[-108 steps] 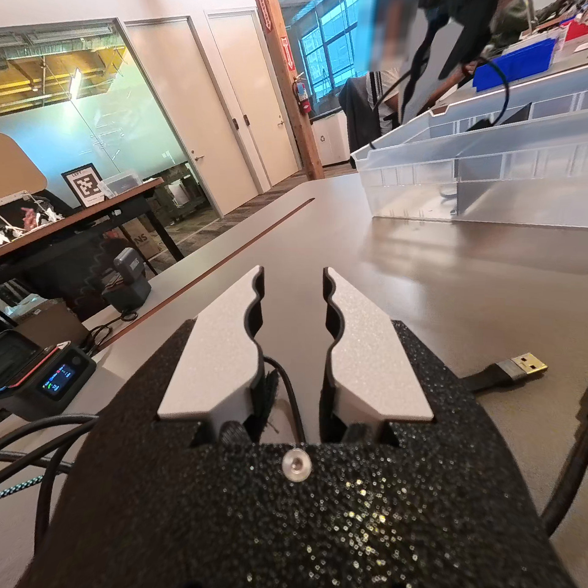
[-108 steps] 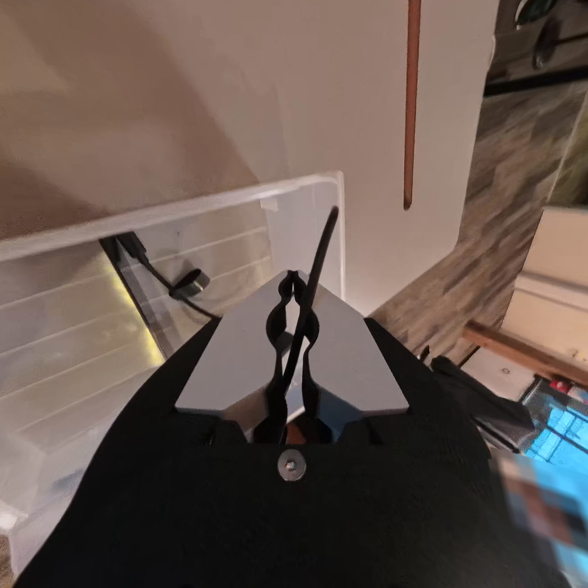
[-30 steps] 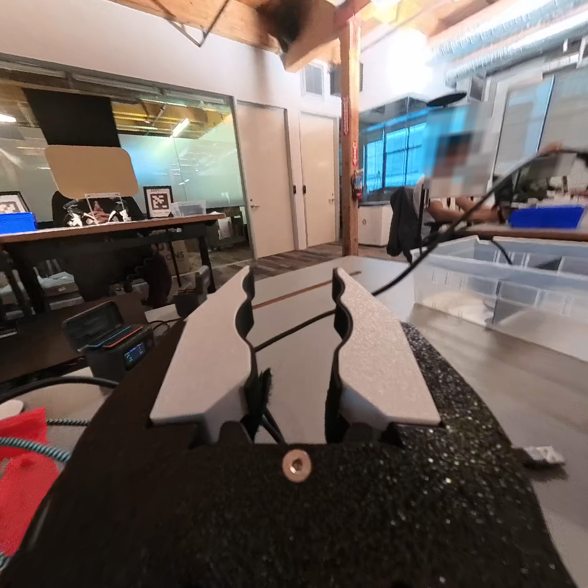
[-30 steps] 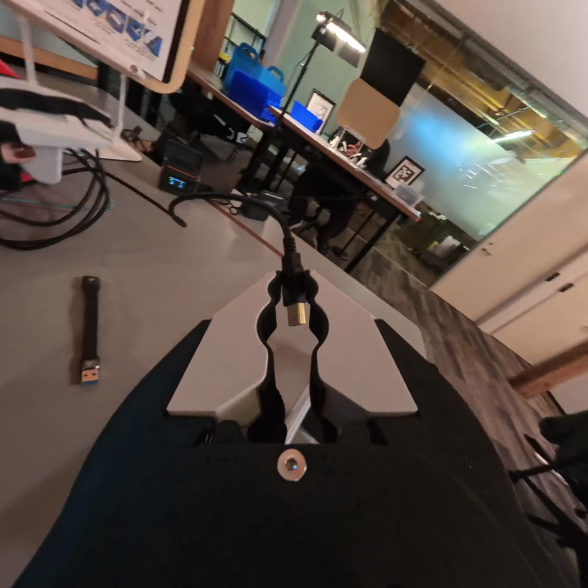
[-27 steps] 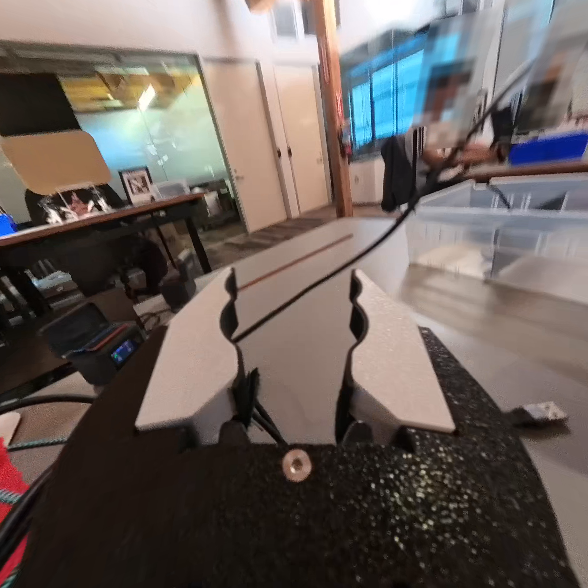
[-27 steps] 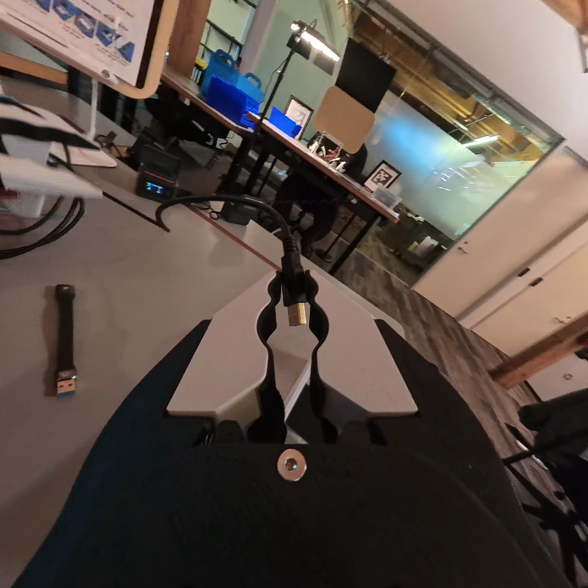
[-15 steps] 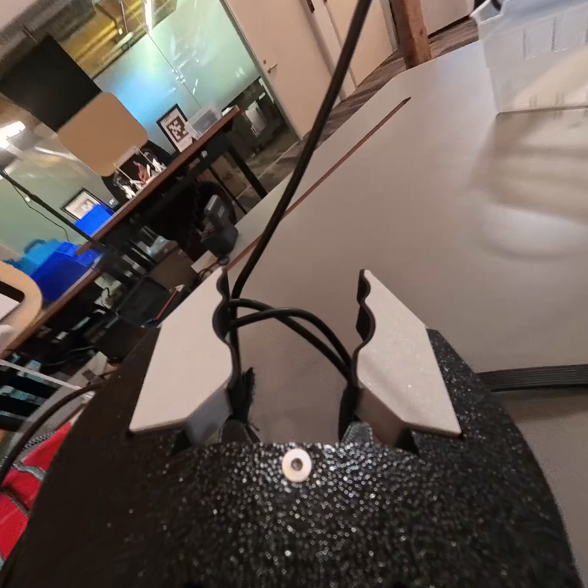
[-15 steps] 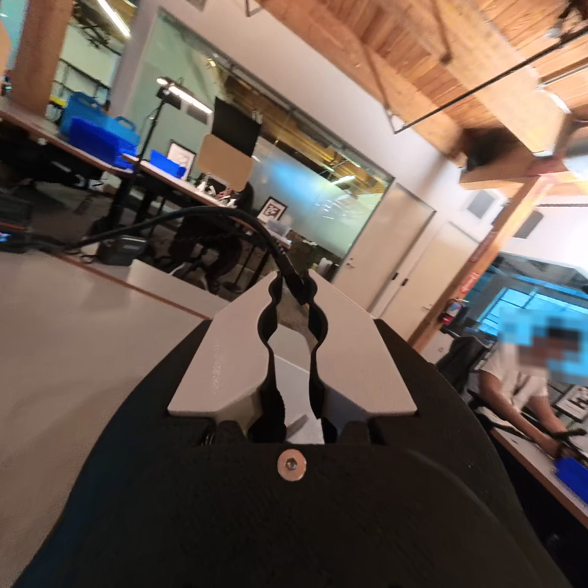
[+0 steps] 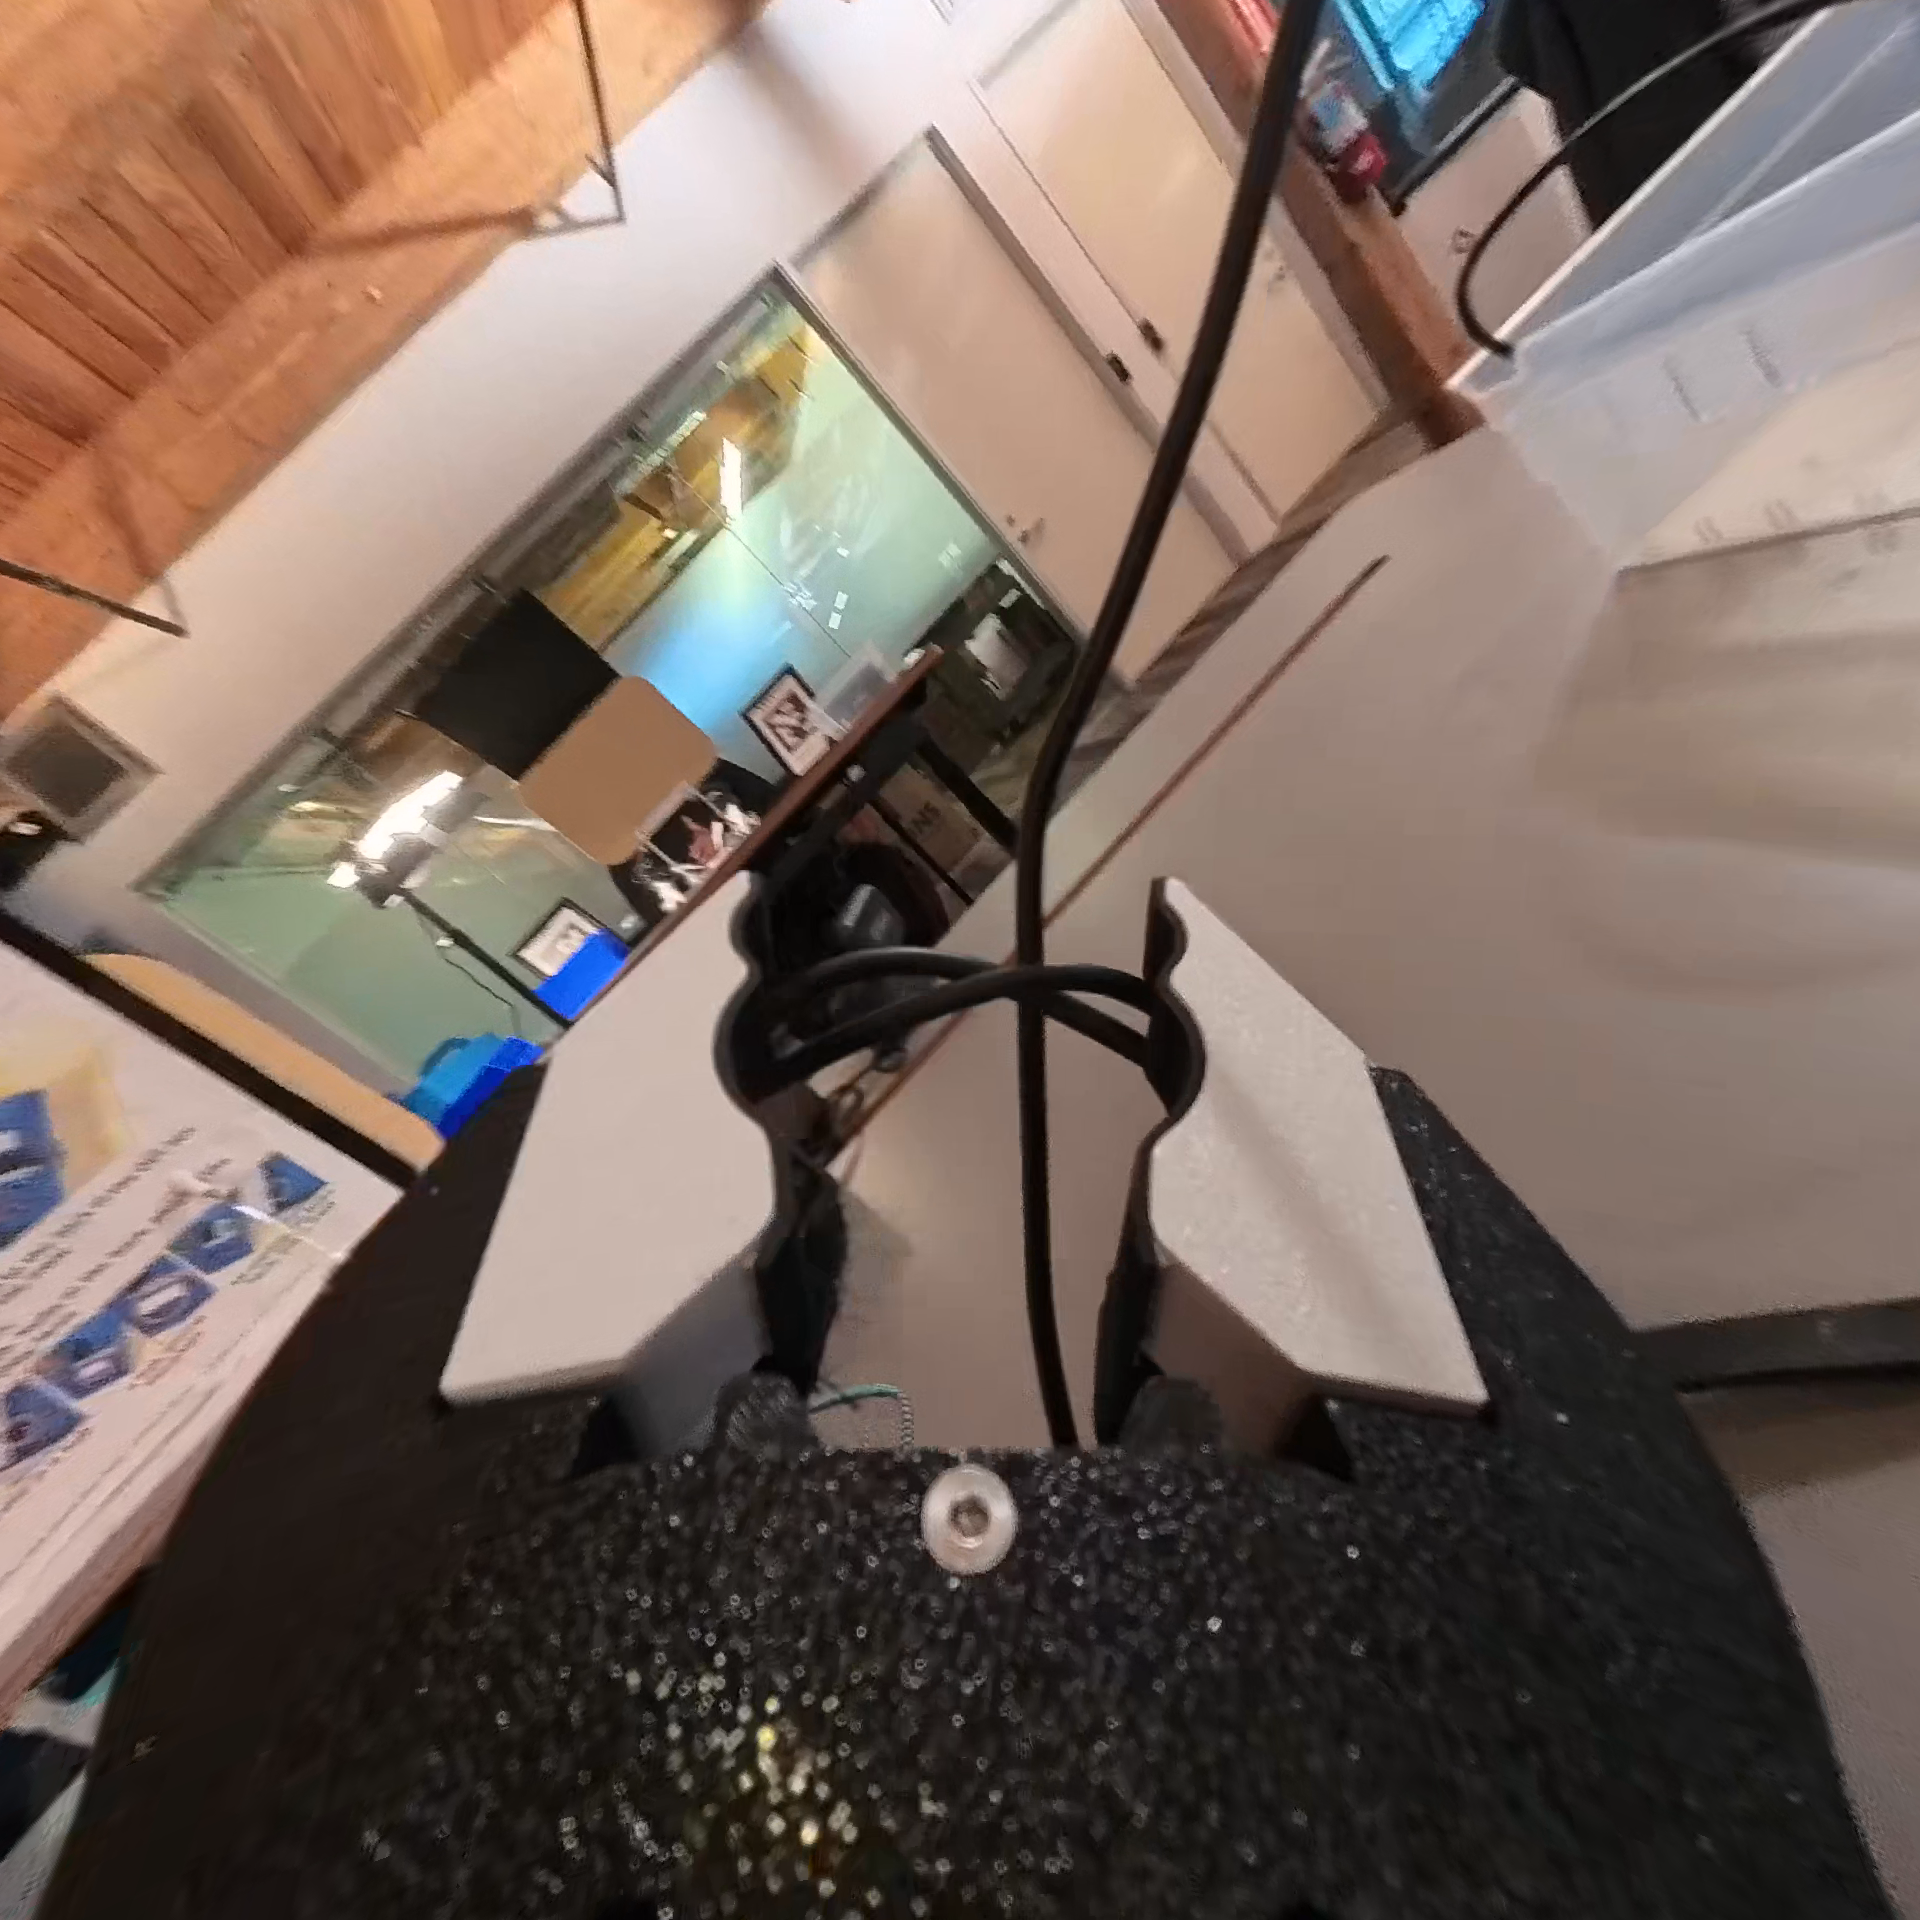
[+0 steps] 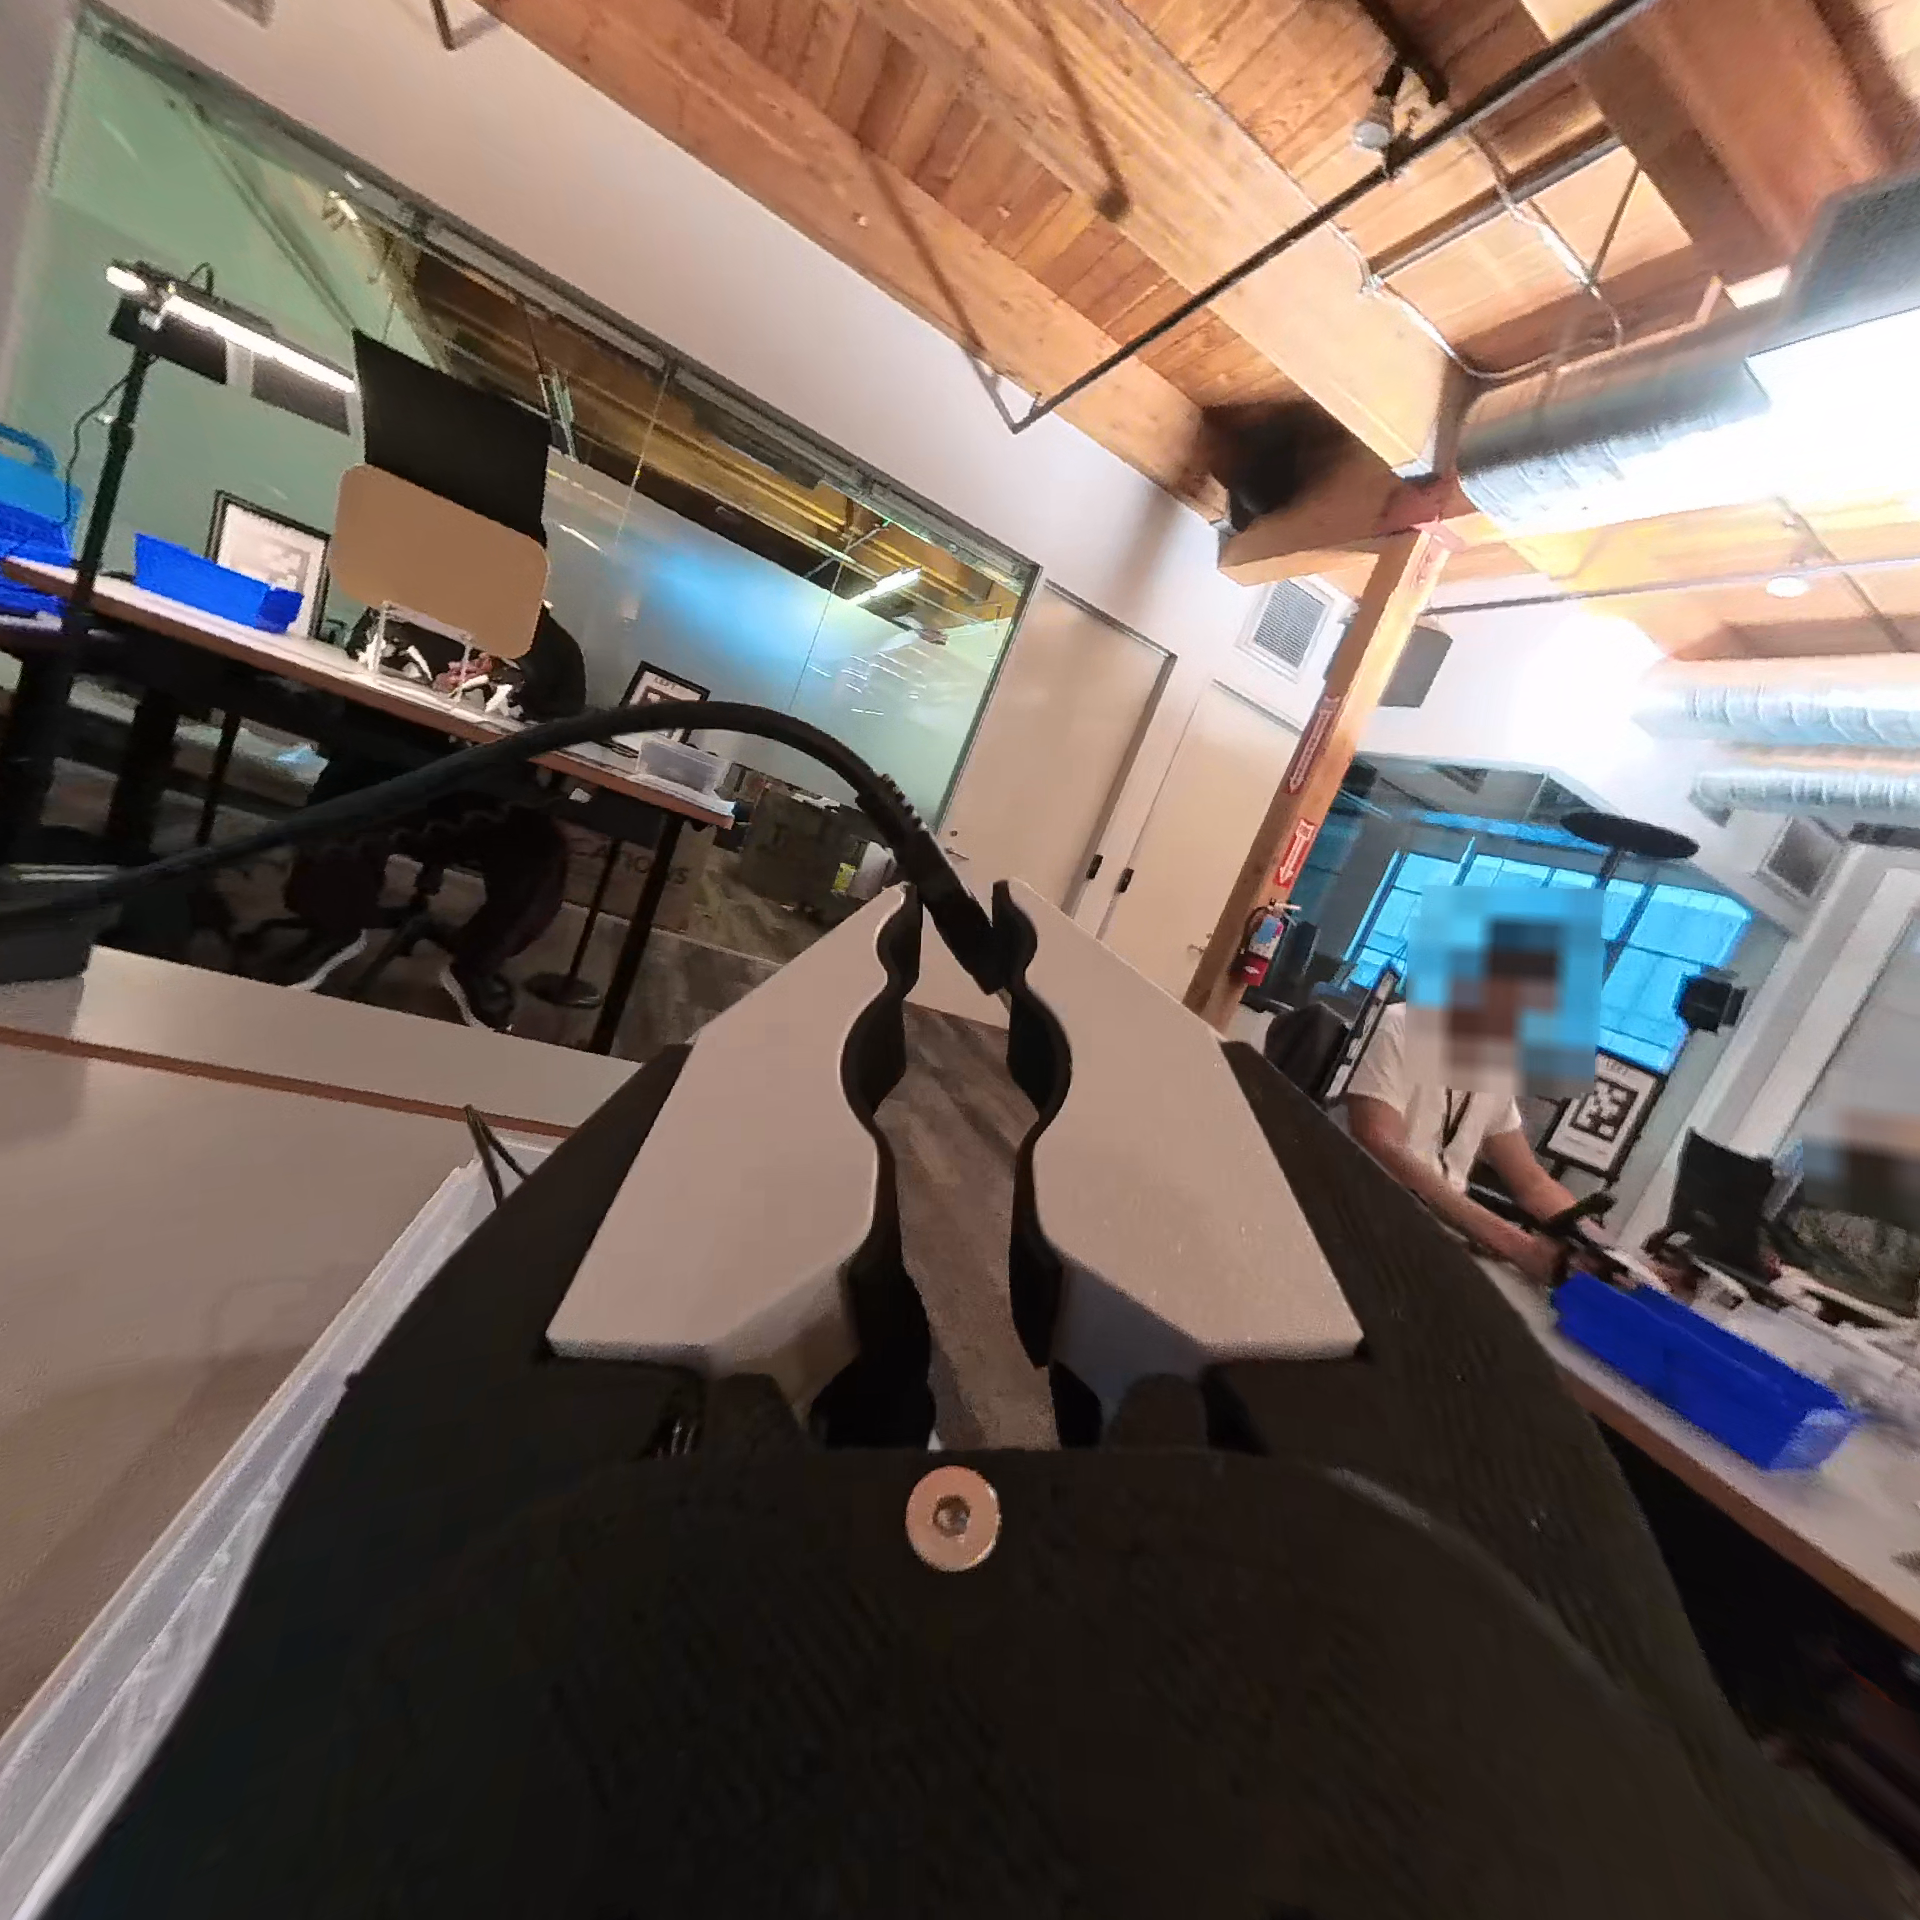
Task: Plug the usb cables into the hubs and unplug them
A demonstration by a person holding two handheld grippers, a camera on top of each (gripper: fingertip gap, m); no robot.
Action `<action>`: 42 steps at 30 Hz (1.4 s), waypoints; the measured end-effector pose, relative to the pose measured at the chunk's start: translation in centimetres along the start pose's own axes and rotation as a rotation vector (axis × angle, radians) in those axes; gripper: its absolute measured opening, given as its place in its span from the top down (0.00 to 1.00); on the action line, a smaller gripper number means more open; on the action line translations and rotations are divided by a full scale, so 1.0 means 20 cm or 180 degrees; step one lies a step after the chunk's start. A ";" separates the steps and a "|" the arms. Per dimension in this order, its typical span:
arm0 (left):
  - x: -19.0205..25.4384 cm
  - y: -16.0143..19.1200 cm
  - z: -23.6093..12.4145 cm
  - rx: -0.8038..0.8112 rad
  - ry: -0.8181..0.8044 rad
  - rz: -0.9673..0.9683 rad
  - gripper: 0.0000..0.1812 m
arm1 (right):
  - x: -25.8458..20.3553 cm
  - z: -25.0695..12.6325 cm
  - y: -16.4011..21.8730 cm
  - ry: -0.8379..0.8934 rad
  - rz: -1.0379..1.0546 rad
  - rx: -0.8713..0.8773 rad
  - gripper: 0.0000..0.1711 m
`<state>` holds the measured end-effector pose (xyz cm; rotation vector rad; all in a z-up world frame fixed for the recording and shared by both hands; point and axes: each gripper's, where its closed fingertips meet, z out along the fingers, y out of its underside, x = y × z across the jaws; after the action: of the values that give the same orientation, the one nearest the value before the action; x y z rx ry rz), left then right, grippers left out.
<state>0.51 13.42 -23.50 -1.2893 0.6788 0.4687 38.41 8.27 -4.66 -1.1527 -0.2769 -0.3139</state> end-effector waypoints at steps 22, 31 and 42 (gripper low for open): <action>-0.04 0.03 -0.52 -0.0978 0.0182 -0.0245 0.54 | -0.08 0.08 0.00 -0.0356 -0.0058 -0.0082 0.94; -0.09 -0.09 -0.71 -0.1143 0.1129 -0.1009 0.48 | -0.17 0.15 -0.03 -0.0673 0.0232 -0.0008 0.94; 0.01 0.24 -1.02 -0.2280 0.1796 -0.1248 0.54 | -0.23 0.17 -0.02 -0.0956 0.0339 0.0068 0.94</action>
<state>-6.54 -5.41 -29.76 -2.2263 0.7184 -0.0037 33.82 11.70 -4.87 -1.1882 -0.4791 -0.0424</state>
